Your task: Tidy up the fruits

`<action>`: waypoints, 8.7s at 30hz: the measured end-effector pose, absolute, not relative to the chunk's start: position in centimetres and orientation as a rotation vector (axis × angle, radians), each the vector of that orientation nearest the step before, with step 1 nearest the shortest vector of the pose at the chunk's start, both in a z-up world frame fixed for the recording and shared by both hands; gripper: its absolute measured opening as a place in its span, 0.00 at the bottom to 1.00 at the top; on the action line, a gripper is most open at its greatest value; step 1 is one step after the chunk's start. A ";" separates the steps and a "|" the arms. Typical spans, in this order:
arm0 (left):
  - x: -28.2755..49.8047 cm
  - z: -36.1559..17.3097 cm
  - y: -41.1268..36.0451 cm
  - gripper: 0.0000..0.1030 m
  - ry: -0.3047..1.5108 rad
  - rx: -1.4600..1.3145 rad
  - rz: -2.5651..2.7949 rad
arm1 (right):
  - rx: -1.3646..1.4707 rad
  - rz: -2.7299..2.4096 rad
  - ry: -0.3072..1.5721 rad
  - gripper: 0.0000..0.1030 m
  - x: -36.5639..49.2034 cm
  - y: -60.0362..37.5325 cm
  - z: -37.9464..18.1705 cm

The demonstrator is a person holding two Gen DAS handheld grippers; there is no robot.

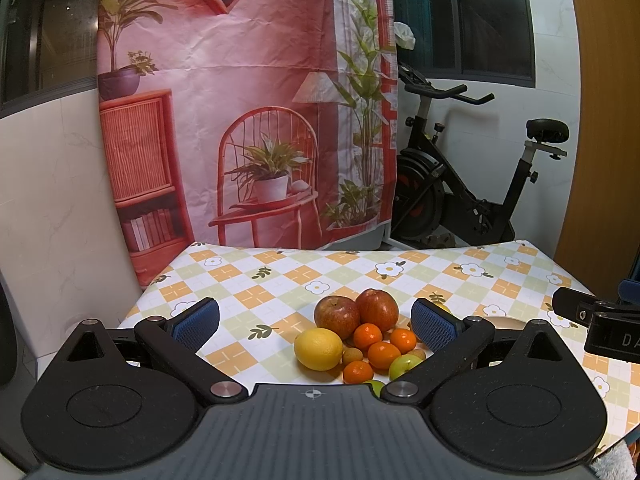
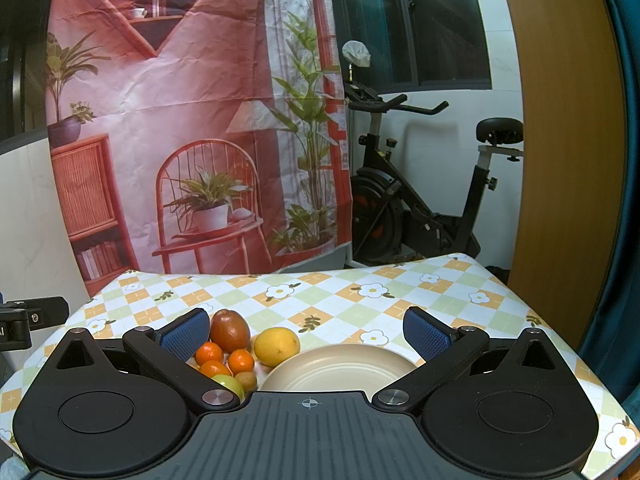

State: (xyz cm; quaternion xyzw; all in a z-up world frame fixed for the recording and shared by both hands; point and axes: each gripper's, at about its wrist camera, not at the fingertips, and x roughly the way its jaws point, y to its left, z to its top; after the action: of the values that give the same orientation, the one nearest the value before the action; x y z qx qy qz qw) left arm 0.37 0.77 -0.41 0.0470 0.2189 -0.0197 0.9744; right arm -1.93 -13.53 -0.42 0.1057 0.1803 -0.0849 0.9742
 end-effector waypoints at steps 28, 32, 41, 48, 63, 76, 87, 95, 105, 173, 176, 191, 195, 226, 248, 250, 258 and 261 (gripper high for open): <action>1.8 -0.3 1.7 1.00 0.440 0.078 -0.031 | 0.227 -0.142 0.368 1.00 -0.8 -13.9 -1.8; 3.4 0.4 2.9 0.99 0.434 0.065 -0.027 | 0.270 -0.125 0.354 1.00 0.4 -15.3 -1.6; 8.2 1.5 5.4 0.99 0.390 -0.033 -0.040 | 0.400 -0.086 0.317 1.00 5.1 -17.8 -1.1; 12.0 1.7 5.5 0.97 0.438 0.002 -0.080 | 0.457 -0.054 0.350 1.00 9.0 -18.4 -1.2; 18.9 -1.3 4.1 0.94 0.564 0.107 -0.189 | 0.379 -0.101 0.522 1.00 14.8 -17.9 -3.6; 16.8 -6.4 5.0 0.80 0.740 0.087 -0.206 | 0.242 0.051 0.637 0.99 15.6 -14.4 -5.8; 14.5 -9.1 3.2 0.73 0.841 0.021 -0.296 | 0.246 0.082 0.678 0.96 13.9 -14.7 -6.7; 14.8 -11.7 1.9 0.66 0.943 0.005 -0.351 | 0.264 0.078 0.674 0.93 12.8 -15.3 -6.9; 15.4 -13.8 1.0 0.65 1.022 -0.030 -0.357 | 0.276 0.087 0.676 0.91 12.4 -15.4 -7.0; 12.5 -10.6 8.8 0.49 0.808 -0.167 -0.206 | 0.076 0.372 1.107 0.43 19.8 -8.1 -10.6; 12.6 -10.7 8.8 0.49 0.812 -0.163 -0.206 | 0.093 0.373 1.114 0.43 20.1 -8.2 -10.7; 12.7 -10.3 8.5 0.49 0.811 -0.139 -0.213 | 0.212 0.388 1.044 0.42 18.6 -9.5 -10.4; 13.0 -10.0 8.0 0.49 0.810 -0.117 -0.230 | 0.233 0.379 1.001 0.42 17.8 -10.3 -10.0; 18.7 -12.9 -8.9 0.49 0.915 0.109 -0.556 | 0.308 0.040 0.872 0.42 12.0 -27.0 -12.8; 19.1 -14.0 -11.3 0.49 0.926 0.210 -0.526 | 0.245 0.090 0.850 0.42 13.4 -26.9 -13.6; 19.1 -13.9 -11.2 0.50 0.923 0.196 -0.526 | 0.253 0.086 0.849 0.42 13.4 -27.0 -13.6; 19.0 -13.4 -10.2 0.50 0.912 0.144 -0.512 | 0.228 0.067 0.851 0.43 13.2 -26.6 -13.5; 18.9 -13.2 -10.1 0.51 0.905 0.131 -0.504 | 0.223 0.060 0.852 0.43 13.1 -26.4 -13.4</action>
State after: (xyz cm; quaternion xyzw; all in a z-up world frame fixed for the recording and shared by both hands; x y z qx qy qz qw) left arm 18.91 -10.07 -13.24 0.0624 0.4323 -0.2408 0.8667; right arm 13.09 -26.44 -13.42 0.1077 0.4122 0.0288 0.9043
